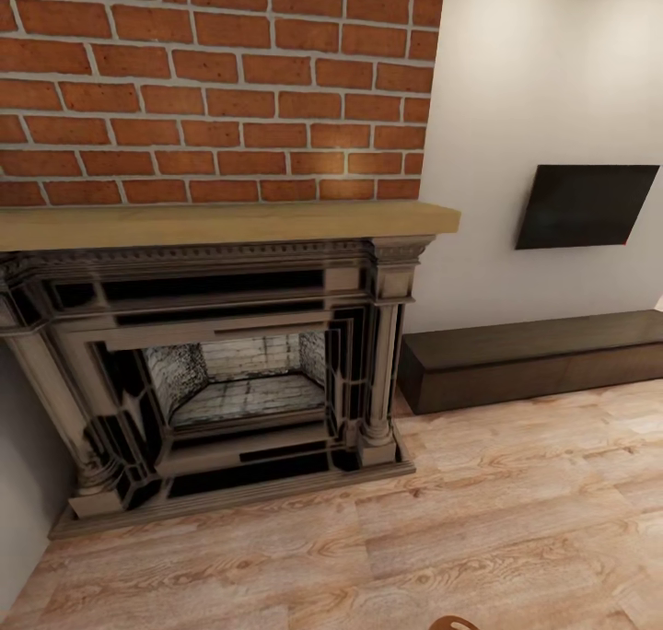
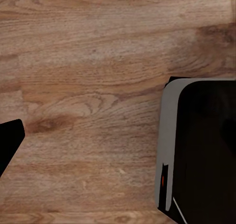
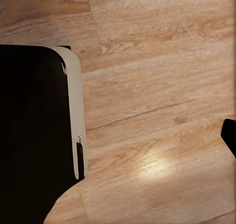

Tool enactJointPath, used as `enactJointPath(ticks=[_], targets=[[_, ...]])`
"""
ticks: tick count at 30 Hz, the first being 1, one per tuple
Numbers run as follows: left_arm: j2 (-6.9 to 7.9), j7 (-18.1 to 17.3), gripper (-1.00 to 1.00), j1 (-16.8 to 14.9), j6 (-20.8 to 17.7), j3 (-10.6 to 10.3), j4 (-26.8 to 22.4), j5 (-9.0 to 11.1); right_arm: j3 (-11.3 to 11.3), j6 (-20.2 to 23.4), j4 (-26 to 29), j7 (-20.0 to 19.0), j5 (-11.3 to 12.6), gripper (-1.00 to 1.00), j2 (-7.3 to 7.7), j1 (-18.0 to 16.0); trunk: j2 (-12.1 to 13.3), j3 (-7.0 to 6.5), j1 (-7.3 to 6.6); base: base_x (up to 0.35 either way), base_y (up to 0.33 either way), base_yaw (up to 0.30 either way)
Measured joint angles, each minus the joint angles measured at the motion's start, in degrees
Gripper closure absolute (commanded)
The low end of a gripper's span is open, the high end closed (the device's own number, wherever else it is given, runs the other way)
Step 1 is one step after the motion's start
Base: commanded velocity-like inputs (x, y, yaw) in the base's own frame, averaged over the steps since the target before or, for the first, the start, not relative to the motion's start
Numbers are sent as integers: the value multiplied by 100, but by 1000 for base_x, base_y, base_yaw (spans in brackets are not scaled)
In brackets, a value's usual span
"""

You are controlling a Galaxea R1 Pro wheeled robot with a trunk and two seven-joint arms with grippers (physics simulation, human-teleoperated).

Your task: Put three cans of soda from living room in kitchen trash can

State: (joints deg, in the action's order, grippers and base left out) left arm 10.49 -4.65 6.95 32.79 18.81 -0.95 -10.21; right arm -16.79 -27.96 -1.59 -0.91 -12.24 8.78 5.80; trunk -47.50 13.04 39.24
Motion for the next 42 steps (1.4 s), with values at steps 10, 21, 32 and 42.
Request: enactJointPath(ticks=[10,21,32,42], targets=[[-3,8,-100,0,-1,0,-5,8,28,-5,7,35,-28,-100,1,0,0,0,0,0,0,0],[-16,-4,-100,-13,-1,6,-24,3,48,-8,17,34,-47,-100,1,0,0,0,0,0,0,0],[-100,5,-100,-18,-1,4,-26,9,45,-8,18,30,-33,-100,-78,0,0,0,0,0,0,0],[-101,3,-100,-18,-5,-3,-12,2,44,-8,18,30,-33,-100,-95,0,0,0,0,0,0,0]])
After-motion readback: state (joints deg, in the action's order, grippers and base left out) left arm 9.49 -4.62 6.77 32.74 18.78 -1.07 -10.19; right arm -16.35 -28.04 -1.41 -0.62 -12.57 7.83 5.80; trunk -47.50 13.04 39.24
